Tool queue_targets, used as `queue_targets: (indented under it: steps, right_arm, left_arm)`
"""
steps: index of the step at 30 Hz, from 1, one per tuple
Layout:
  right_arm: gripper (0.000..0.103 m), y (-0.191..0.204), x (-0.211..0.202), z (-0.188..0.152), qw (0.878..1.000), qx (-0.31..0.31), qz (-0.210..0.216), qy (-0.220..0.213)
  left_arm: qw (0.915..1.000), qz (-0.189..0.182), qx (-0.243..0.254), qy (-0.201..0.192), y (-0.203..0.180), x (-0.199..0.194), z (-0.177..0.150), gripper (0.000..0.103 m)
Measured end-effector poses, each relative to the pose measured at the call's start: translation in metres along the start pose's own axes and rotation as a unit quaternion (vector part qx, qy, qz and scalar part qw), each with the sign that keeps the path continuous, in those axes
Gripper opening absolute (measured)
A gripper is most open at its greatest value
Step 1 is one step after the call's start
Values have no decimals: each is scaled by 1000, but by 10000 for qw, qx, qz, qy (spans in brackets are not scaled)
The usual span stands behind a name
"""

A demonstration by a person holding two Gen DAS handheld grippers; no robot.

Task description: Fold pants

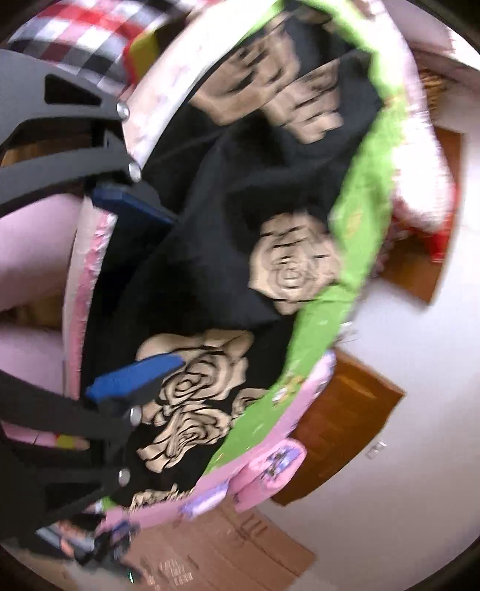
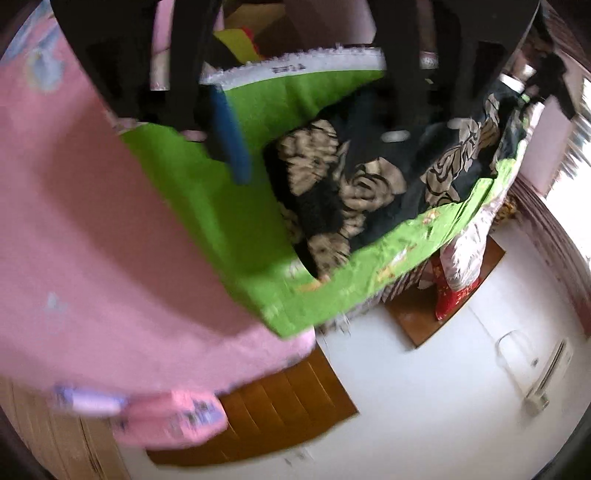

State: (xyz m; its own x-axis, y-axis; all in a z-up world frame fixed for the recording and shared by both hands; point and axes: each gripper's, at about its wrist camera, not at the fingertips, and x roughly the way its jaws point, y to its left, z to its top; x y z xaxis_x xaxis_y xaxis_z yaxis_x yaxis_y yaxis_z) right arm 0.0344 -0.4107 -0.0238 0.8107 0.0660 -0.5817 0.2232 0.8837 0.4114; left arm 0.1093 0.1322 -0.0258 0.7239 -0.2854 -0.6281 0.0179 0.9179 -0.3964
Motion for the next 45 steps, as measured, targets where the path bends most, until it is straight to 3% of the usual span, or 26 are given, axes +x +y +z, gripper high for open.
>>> queue_targets:
  steps: [2, 5, 8, 10, 13, 15, 16, 19, 22, 27, 32, 35, 36, 41, 45]
  right_arm:
    - [62, 31, -10, -1, 9984, -533, -6, -173]
    - [62, 89, -5, -12, 9900, -1376, 326, 20]
    - [62, 135, 17, -30, 9780, -1932, 636, 469]
    - [62, 158, 36, -43, 9678, -2397, 405, 653]
    - [62, 175, 55, -60, 9497, -2973, 66, 980]
    - [62, 167, 66, -72, 9379, -3178, -12, 1391]
    - [63, 159, 69, -81, 9313, -3299, -91, 1544]
    - [65, 133, 58, -78, 9405, -2977, 271, 1614]
    - [80, 125, 52, -79, 9415, -2978, 55, 1575]
    - [80, 128, 44, -75, 9367, -3119, 26, 1589]
    - [85, 144, 34, -30, 9467, -3067, 66, 986]
    - [86, 144, 65, 3, 9537, -2811, 163, 1060]
    - [86, 142, 74, 9, 9559, -2710, 160, 1118]
    - [86, 95, 117, 13, 9599, -2214, -444, 1662]
    - [86, 80, 108, 5, 9604, -2402, -177, 1404]
  left_arm:
    - [9986, 9, 379, -379, -25, -14, 2, 75]
    - [9923, -211, 1117, -498, -73, -14, -6, 77]
    - [9806, -528, 1879, -160, -120, 6, -21, 77]
    - [9721, -544, 2277, 116, -141, 30, -31, 77]
    - [9694, -441, 2291, 766, -145, 71, -40, 77]
    - [9670, -352, 2285, 1067, -138, 86, -47, 77]
    - [9650, -344, 2388, 1024, -138, 86, -50, 77]
    - [9554, -266, 2782, 956, -143, 86, -60, 79]
    - [9502, -233, 2949, 978, -146, 89, -62, 84]
    - [9469, -341, 2988, 1135, -151, 83, -55, 86]
    - [9504, -696, 2834, 1077, -182, 82, 3, 94]
    - [9470, -917, 2558, 1712, -211, 128, 34, 94]
    - [9452, -819, 2434, 2017, -220, 154, 42, 94]
    - [9397, 4, 2156, 2657, -222, 237, 46, 97]
    - [9403, 277, 2462, 2334, -227, 245, 41, 101]
